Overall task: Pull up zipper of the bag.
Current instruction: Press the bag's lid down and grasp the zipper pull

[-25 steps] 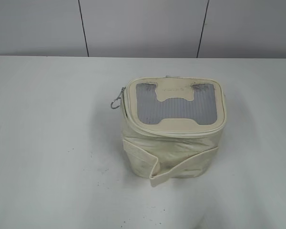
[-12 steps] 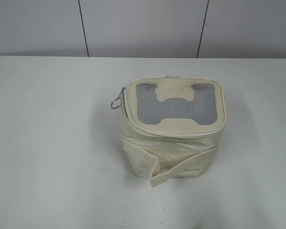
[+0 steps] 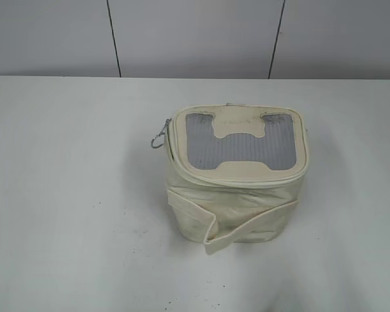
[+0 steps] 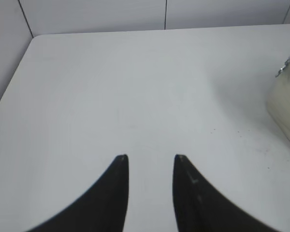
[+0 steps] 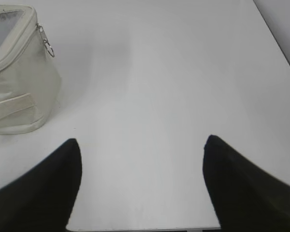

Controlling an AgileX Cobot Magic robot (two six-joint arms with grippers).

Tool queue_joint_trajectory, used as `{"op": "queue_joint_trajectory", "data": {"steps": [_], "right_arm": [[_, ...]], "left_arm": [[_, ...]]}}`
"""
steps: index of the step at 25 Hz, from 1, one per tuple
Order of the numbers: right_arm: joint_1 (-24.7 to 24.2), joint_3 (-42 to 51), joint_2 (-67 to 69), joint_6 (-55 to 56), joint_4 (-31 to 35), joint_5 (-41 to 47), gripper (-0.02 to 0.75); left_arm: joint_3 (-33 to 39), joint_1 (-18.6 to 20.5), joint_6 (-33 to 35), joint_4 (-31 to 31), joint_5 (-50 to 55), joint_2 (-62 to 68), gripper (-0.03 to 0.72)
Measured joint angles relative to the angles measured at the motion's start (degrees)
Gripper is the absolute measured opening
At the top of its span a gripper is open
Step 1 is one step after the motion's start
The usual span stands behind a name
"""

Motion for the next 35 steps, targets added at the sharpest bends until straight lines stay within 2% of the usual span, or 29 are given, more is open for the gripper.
{"op": "queue_joint_trajectory", "data": {"steps": [4,8,13,15,17,22,26,29,35], "right_arm": [[0.0,0.0,0.0,0.0,0.06,0.0,0.585],[0.0,-0.59,0.32,0.0,1.58,-1.85,0.585],[0.05,-1.54,9.99,-0.54,8.35,-14.0,0.585],[1.49,-1.56,14.6,-1.41,10.55,-18.93,0.585],[4.09,-2.12,19.41,-2.83,11.69,-22.9,0.585],[11.79,-8.31,34.16,-8.81,12.13,-26.01,0.585],[14.43,-17.32,48.42,-13.86,12.54,-25.54,0.585],[14.63,-24.89,58.06,-20.09,14.64,-23.53,0.571],[15.09,-41.6,77.68,-36.16,21.76,-13.75,0.516]], "left_arm": [[0.0,-0.85,0.0,-1.23,-0.13,0.69,0.244],[-0.95,-1.43,0.0,-6.89,-3.97,5.05,0.243],[-1.97,-1.43,-0.18,-13.29,-12.52,12.77,0.243],[-2.1,-1.43,0.59,-16.0,-15.2,17.21,0.243],[-2.15,-1.43,6.4,-21.94,-16.39,21.91,0.243],[-2.15,-1.48,29.24,-44.51,-15.29,36.85,0.26],[-2.22,-1.48,42.43,-55.92,-13.2,51.12,0.318],[-3.21,-1.53,49.11,-59.67,-13.07,59.2,0.344],[-10.84,-2.14,56.45,-60.63,-11.9,72.15,0.351]]}}
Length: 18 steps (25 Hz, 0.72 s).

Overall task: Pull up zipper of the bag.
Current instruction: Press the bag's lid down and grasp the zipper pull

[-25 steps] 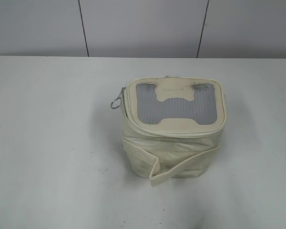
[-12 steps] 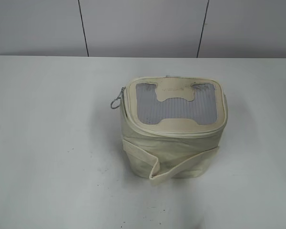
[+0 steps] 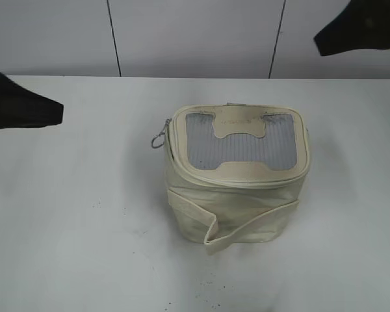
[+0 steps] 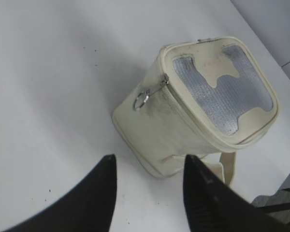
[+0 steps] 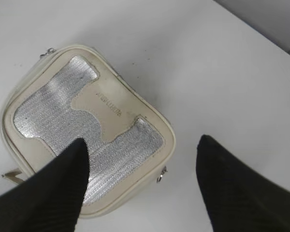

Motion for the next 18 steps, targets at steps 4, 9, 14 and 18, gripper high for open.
{"op": "queue_joint_trajectory", "data": {"steps": [4,9,14,18], "right_arm": [[1.75,-10.26,10.96,-6.49,1.24,6.25,0.508],[4.03,-23.65,24.88,-10.04,1.96,13.92,0.489],[4.21,-34.93,37.39,-11.11,5.49,21.26,0.469],[4.47,-40.39,43.99,-12.13,7.86,22.33,0.467]], "left_arm": [[-6.56,-3.15,1.7,2.22,0.1,7.45,0.351],[-14.91,-8.64,2.14,8.68,0.1,17.42,0.351],[-21.44,-11.31,2.28,11.34,0.1,25.69,0.355],[-23.95,-12.76,2.32,11.69,0.18,30.05,0.358]]}}
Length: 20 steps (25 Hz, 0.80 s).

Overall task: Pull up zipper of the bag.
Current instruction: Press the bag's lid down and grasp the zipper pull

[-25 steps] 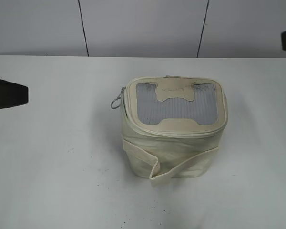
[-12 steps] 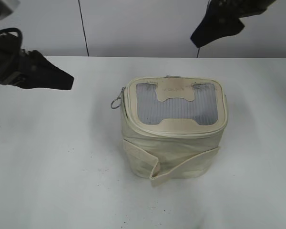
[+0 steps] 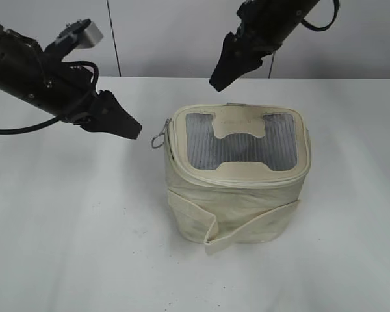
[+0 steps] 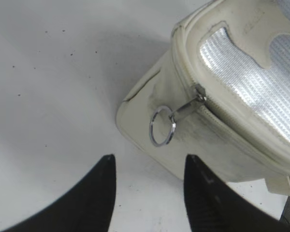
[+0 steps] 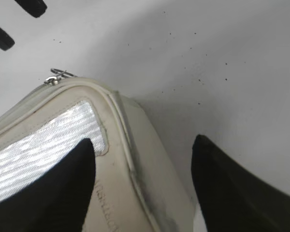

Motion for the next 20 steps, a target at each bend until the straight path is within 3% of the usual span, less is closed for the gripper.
{"op": "queue_joint_trajectory", "data": {"steps": [14,17,20], "right_arm": [[2.38,-2.0,7.95,-2.31,1.69,0.38,0.438],[2.38,-2.0,7.95,-2.33,2.07,0.8,0.358],[2.38,-2.0,8.0,-2.58,2.54,1.39,0.228]], "left_arm": [[-0.56,-1.11,0.0,0.44,-0.11,2.88,0.372],[-1.57,-1.11,0.0,0.63,-0.11,3.12,0.386],[-3.84,-1.11,0.0,1.2,-0.44,3.12,0.431]]}}
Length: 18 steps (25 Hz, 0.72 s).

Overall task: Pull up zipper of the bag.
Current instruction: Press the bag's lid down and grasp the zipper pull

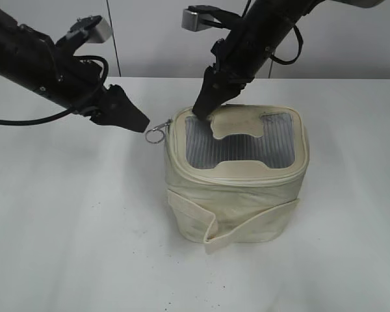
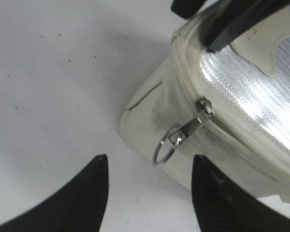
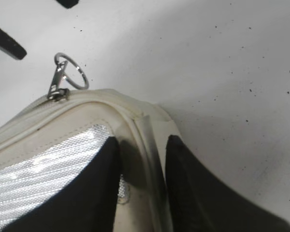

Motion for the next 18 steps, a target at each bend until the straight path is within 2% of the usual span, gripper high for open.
{"op": "queue_joint_trajectory", "data": {"steps": [3,6,11,18], "right_arm": [[0.05,-0.05,0.0,-0.33,0.05,0.15,0.113],[0.05,-0.05,0.0,-0.41,0.05,0.19,0.03],[0.05,-0.05,0.01,-0.41,0.05,0.19,0.025],[0.05,-0.05,0.01,-0.41,0.05,0.19,0.025]], "left_arm": [[-2.62,-0.28,0.0,3.91,-0.25,0.0,0.504],[-4.61,-1.57,0.11,9.41,-0.15,0.0,0.533],[-5.1,-5.63,0.92,16.16,-0.3,0.0,0.54],[-5.1,-8.79,1.08,17.43,-5.52,0.11,0.543]]}}
